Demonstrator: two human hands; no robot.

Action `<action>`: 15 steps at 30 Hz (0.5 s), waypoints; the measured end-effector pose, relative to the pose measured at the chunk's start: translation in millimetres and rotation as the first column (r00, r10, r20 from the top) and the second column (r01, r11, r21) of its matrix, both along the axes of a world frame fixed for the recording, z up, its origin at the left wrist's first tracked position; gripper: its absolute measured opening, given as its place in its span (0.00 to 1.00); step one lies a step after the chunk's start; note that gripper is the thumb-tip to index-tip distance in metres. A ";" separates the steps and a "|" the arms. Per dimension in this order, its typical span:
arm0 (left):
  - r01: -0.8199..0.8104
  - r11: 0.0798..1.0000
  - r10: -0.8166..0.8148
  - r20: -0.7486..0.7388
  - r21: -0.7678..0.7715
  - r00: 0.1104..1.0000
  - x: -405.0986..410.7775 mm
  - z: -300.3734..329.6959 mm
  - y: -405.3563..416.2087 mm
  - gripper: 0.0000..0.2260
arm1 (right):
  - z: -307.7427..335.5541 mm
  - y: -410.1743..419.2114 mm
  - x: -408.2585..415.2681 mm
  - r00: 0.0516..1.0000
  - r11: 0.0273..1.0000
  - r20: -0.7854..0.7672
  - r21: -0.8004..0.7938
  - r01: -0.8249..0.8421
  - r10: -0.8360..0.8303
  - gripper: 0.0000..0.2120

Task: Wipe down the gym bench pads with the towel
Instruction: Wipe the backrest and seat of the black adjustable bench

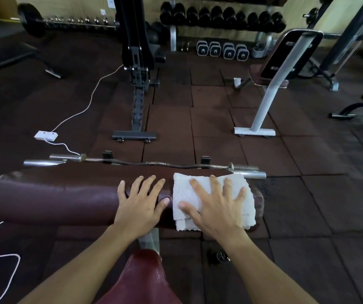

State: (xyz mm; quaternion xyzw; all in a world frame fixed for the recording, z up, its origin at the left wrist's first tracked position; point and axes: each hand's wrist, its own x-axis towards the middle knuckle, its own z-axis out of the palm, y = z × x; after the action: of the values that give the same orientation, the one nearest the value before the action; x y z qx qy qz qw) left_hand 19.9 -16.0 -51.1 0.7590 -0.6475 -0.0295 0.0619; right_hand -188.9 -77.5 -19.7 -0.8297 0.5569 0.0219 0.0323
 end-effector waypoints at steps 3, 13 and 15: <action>0.003 1.000 -0.003 -0.002 0.010 1.000 -0.1 0.6 -0.8 0.28 | -3.4 3.4 -0.9 0.999 1.000 -0.033 0.006 -0.011 0.011 0.41; -0.003 1.000 0.004 -0.039 0.030 0.999 -2.5 6.7 -0.2 0.32 | -25.3 13.6 -6.9 0.992 0.977 0.084 -0.198 -0.080 0.098 0.28; -0.008 0.999 0.011 -0.053 0.052 0.999 -2.8 8.8 -1.4 0.33 | -34.7 12.2 -9.8 0.988 0.958 0.092 -0.270 -0.094 0.123 0.26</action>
State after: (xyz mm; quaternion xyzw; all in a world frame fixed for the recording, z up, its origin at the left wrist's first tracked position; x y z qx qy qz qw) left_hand 17.1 -17.4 -42.4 0.7624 -0.6409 -0.0662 0.0596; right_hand -198.8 -65.2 -54.4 -0.8558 0.5058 -0.0959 -0.0500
